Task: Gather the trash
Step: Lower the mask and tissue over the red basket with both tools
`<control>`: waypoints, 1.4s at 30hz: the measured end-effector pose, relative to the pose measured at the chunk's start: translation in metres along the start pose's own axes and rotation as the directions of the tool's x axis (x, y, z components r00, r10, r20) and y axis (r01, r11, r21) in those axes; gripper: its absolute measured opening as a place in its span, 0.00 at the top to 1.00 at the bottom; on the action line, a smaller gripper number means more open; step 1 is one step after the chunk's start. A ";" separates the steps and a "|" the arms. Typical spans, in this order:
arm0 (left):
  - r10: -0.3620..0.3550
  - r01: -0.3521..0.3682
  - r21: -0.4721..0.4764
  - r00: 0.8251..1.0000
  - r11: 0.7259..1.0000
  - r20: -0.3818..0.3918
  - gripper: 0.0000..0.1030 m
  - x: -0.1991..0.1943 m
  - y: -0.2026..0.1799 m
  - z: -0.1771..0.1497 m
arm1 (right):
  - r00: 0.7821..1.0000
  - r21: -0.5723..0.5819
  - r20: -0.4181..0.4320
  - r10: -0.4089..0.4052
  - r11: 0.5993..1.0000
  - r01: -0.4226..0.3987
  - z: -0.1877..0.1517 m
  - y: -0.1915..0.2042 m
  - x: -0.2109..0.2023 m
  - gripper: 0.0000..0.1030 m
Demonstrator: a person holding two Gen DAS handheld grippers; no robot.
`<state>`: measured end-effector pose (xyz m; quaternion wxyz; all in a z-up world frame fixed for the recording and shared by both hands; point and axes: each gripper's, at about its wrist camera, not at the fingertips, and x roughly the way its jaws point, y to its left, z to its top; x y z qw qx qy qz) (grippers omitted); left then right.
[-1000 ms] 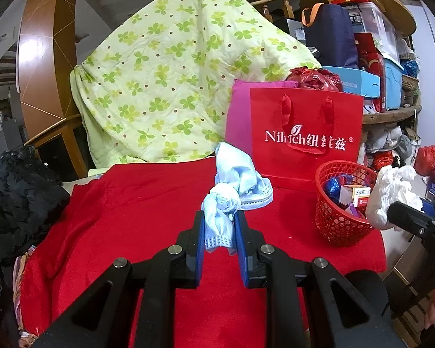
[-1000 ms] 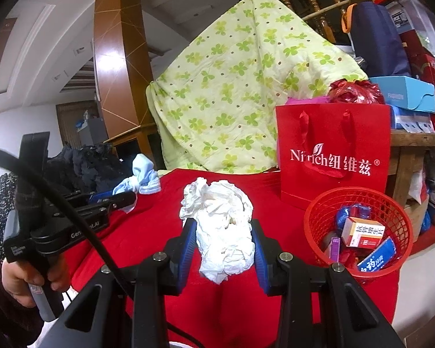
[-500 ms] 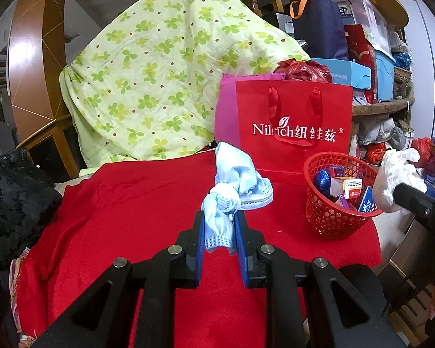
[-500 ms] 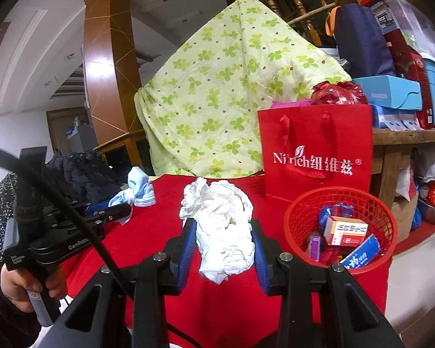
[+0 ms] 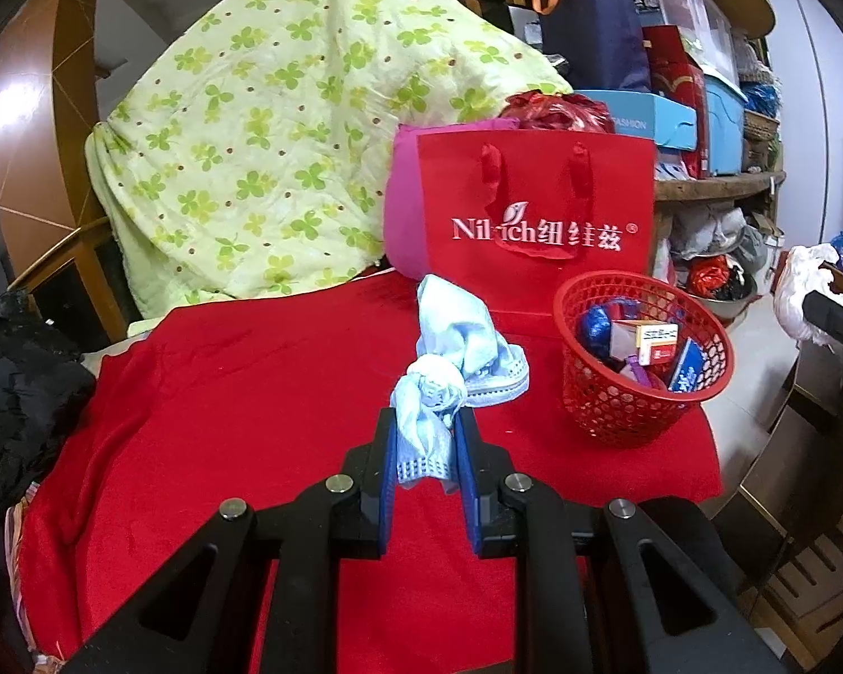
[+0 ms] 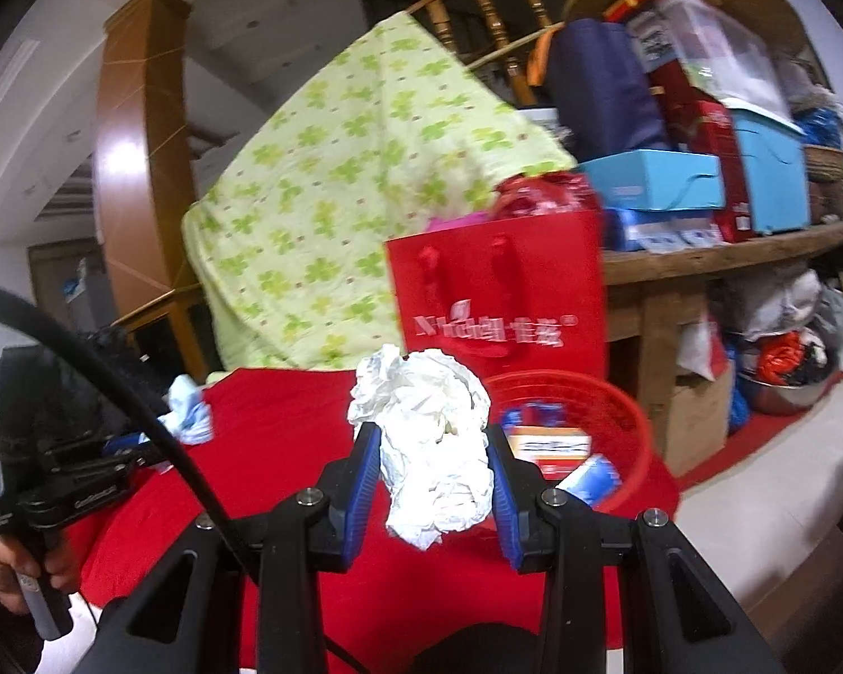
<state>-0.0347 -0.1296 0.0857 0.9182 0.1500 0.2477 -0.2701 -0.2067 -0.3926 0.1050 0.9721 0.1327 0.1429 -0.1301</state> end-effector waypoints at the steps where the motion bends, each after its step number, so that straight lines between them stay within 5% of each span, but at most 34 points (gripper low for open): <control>1: -0.007 0.007 0.004 1.000 1.000 -0.001 0.79 0.001 -0.003 0.001 | 1.000 0.005 0.003 -0.017 1.000 0.017 0.000 -0.006 -0.002 0.62; 21: -0.110 0.115 0.174 0.993 0.978 -0.036 0.79 0.026 -0.101 0.023 | 0.994 0.131 0.007 -0.113 0.985 0.111 -0.016 -0.090 -0.020 0.62; 42: -0.150 0.168 0.216 0.984 0.962 -0.099 0.79 0.070 -0.133 0.028 | 0.995 0.122 -0.042 -0.090 0.988 0.095 -0.016 -0.091 0.019 0.62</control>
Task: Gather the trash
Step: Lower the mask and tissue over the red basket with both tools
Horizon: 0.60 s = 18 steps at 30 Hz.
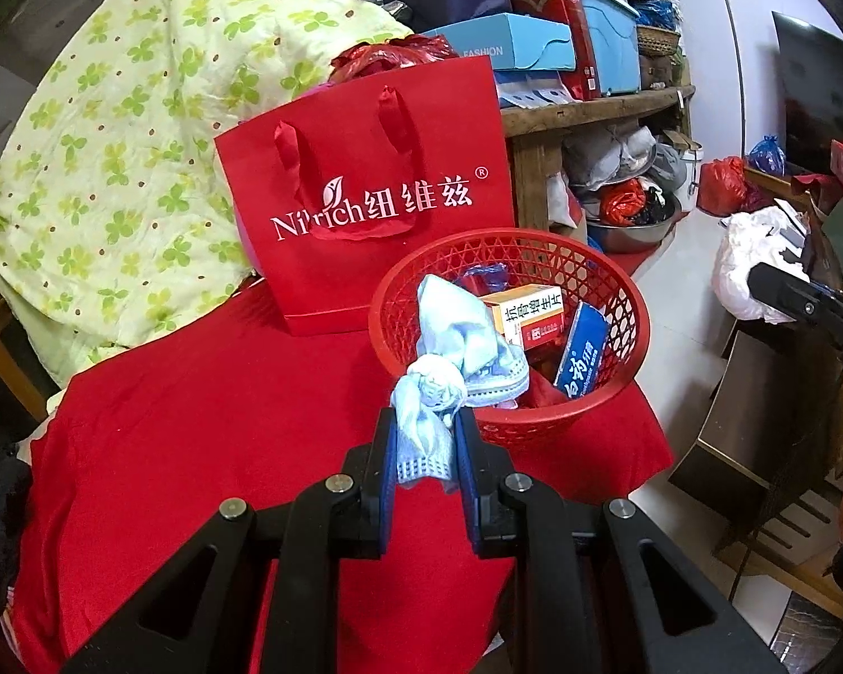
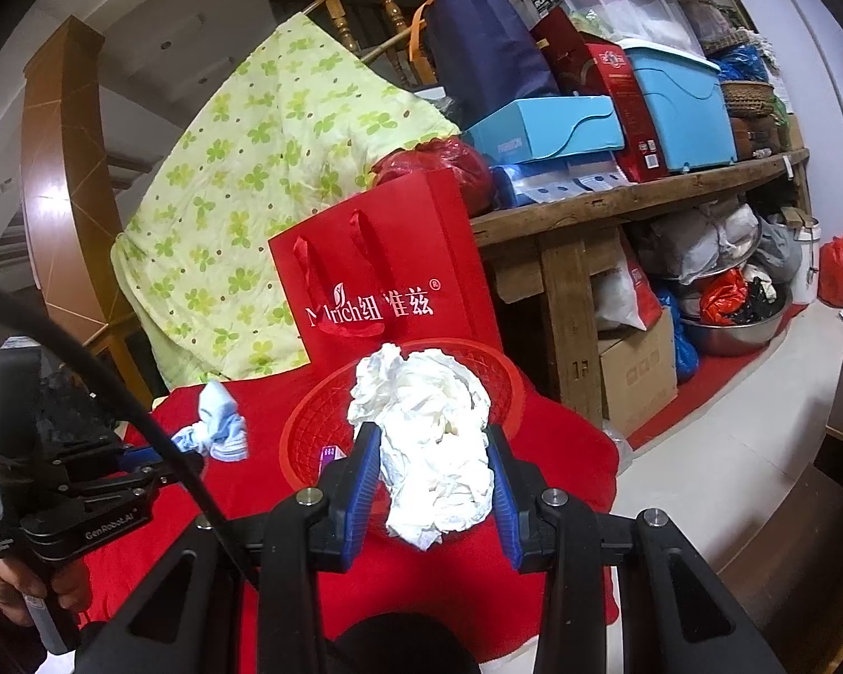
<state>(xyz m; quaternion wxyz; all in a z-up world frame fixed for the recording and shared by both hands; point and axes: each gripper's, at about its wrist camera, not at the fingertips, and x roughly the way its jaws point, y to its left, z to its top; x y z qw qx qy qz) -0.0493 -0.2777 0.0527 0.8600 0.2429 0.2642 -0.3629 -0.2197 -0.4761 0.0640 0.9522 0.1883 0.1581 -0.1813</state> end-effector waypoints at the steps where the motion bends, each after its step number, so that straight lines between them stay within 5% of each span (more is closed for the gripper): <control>1: 0.000 0.000 0.001 1.000 1.000 0.001 0.79 0.001 0.001 0.001 | 1.000 -0.007 0.001 0.003 1.000 -0.003 0.001 0.002 0.002 0.62; 18: -0.050 0.050 -0.025 0.999 0.998 0.011 0.79 0.030 0.014 0.033 | 0.998 -0.002 0.008 0.063 0.998 -0.063 0.041 0.017 0.046 0.62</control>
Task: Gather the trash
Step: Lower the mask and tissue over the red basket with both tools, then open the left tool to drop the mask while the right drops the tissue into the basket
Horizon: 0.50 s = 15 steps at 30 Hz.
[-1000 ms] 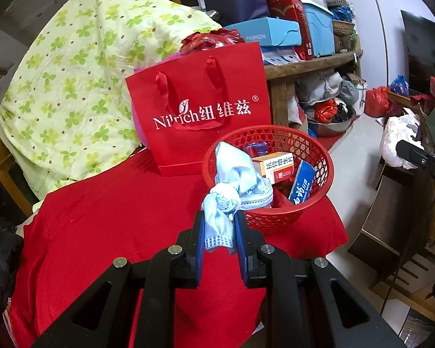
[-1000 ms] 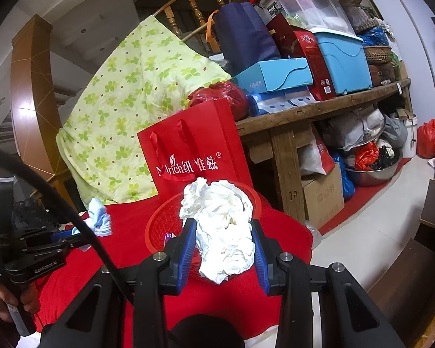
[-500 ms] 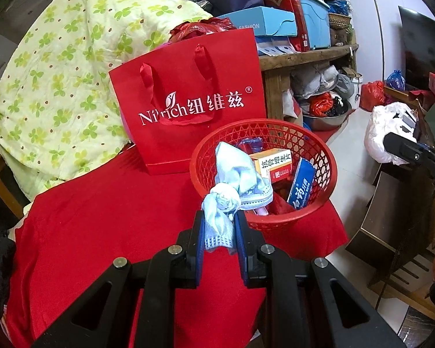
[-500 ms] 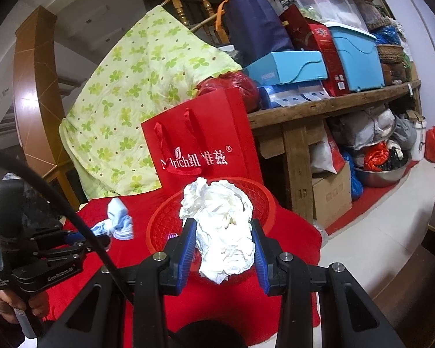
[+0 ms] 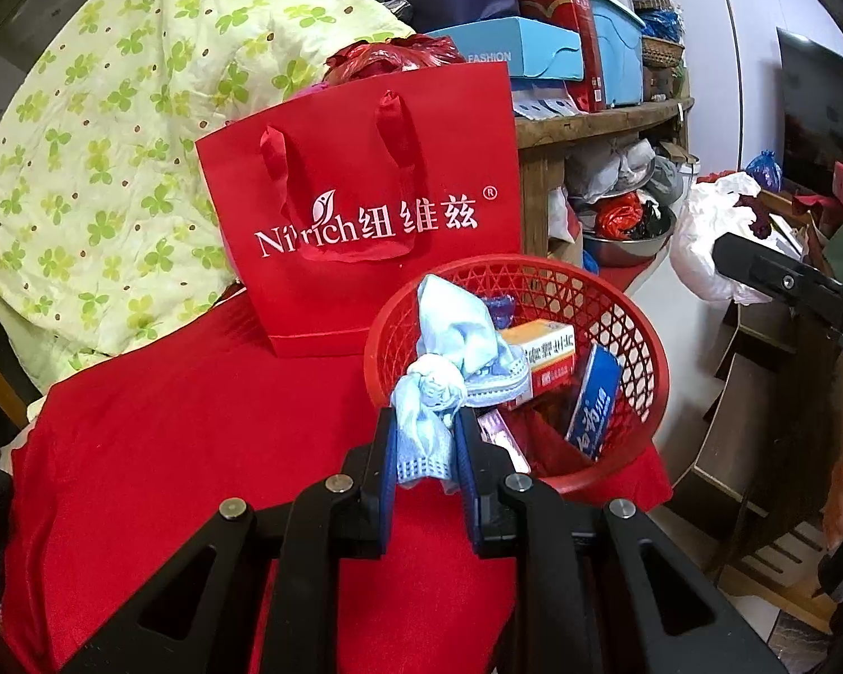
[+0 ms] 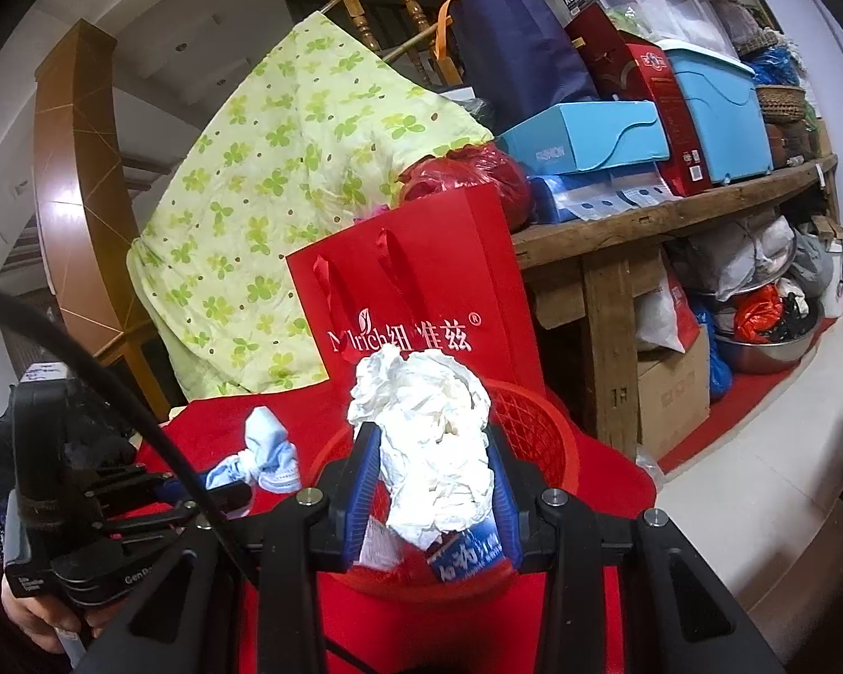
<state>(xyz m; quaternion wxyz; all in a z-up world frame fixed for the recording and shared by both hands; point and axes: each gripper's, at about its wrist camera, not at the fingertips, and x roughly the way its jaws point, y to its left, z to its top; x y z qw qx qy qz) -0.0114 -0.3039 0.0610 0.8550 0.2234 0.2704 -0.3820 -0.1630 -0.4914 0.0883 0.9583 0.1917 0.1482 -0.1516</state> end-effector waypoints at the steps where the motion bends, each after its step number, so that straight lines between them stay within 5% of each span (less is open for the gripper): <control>1: -0.013 0.013 -0.004 1.000 1.000 0.005 0.79 0.002 0.001 0.003 | 1.000 0.000 0.003 0.006 1.000 -0.006 0.003 0.002 0.003 0.62; 15: -0.120 0.122 -0.066 0.992 0.990 0.022 0.79 0.039 0.016 0.027 | 0.999 0.053 -0.005 0.033 0.998 -0.033 0.022 0.002 0.040 0.62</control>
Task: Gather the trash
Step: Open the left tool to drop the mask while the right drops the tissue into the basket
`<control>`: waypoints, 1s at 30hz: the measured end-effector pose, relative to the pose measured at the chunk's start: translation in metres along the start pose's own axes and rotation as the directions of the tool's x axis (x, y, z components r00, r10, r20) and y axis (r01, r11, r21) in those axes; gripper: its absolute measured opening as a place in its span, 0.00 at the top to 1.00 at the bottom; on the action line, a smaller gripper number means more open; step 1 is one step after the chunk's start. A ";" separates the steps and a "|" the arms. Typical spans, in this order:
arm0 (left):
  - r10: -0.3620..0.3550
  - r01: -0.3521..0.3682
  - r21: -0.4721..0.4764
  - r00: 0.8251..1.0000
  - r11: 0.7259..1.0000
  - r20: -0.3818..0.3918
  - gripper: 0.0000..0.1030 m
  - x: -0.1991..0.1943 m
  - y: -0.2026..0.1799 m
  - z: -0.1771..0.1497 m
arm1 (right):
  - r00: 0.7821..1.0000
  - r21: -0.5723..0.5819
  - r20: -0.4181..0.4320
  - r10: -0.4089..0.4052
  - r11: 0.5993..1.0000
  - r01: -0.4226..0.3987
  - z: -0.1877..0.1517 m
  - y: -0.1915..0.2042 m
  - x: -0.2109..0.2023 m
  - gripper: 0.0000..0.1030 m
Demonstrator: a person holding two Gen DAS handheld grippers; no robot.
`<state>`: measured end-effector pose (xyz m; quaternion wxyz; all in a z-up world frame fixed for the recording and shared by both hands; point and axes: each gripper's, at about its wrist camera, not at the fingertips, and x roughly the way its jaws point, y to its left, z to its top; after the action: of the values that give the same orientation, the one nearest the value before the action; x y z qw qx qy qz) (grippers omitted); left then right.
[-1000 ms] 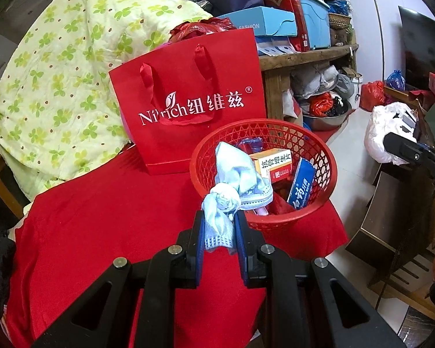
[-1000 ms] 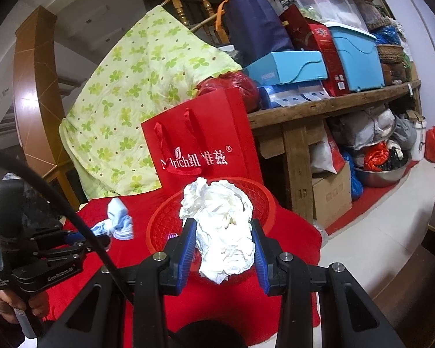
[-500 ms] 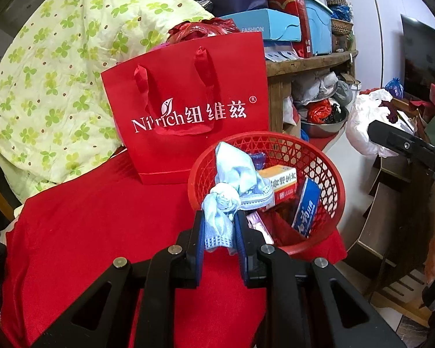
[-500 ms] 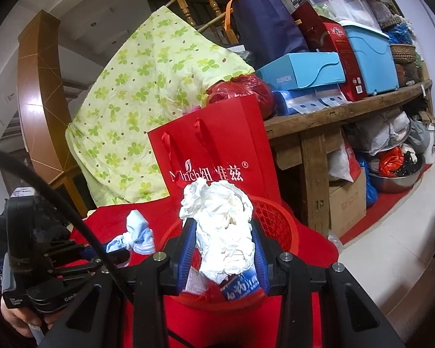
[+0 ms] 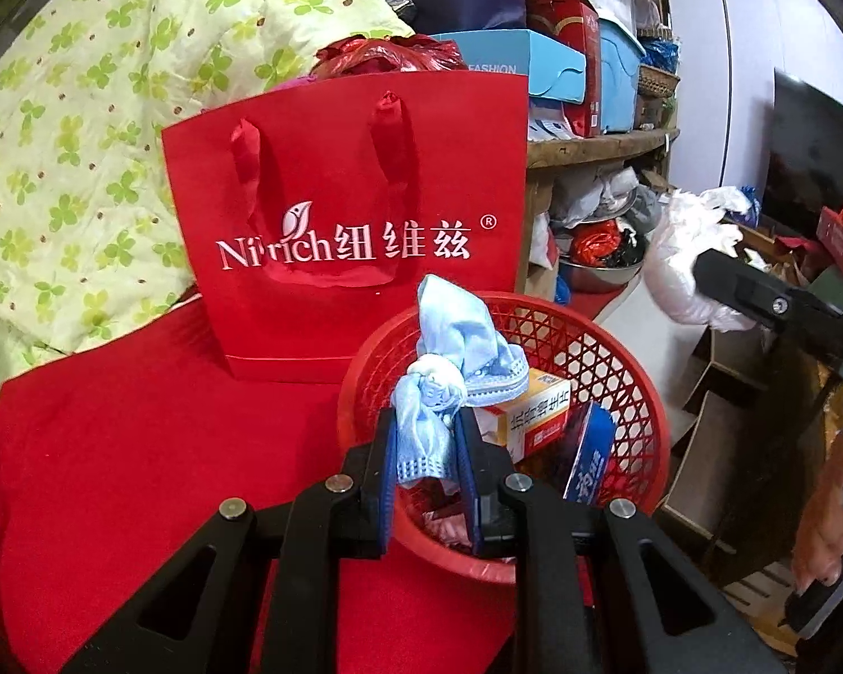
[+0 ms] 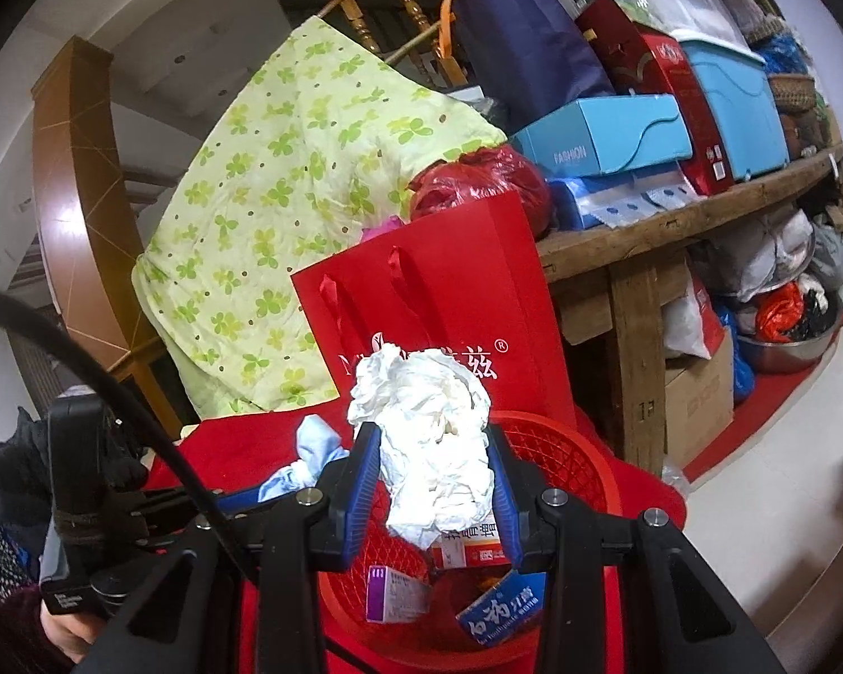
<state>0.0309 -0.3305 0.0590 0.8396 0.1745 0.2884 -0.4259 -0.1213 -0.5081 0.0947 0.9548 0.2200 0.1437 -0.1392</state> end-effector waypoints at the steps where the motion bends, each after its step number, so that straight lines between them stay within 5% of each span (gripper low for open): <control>1: -0.005 0.005 -0.003 1.000 1.000 0.000 0.79 0.003 0.000 0.000 | 1.000 0.008 -0.005 -0.002 1.000 0.002 0.001 -0.002 0.004 0.62; 22: -0.050 0.050 -0.001 0.998 0.999 -0.026 0.79 0.052 -0.001 -0.006 | 0.988 0.089 -0.138 -0.077 0.992 0.089 -0.019 -0.043 0.077 0.59; 28: -0.071 0.071 -0.009 0.997 0.997 -0.029 0.78 0.060 0.001 -0.009 | 0.984 0.121 -0.161 -0.076 0.988 0.096 -0.026 -0.051 0.086 0.47; 30: -0.084 0.084 -0.014 0.996 0.996 -0.028 0.53 0.060 0.002 -0.010 | 0.984 0.136 -0.158 -0.078 0.986 0.100 -0.027 -0.053 0.087 0.36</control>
<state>0.0581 -0.3612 0.0135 0.8179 0.1629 0.3100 -0.4565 -0.0650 -0.5595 0.0221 0.9155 0.2915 0.2155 -0.1746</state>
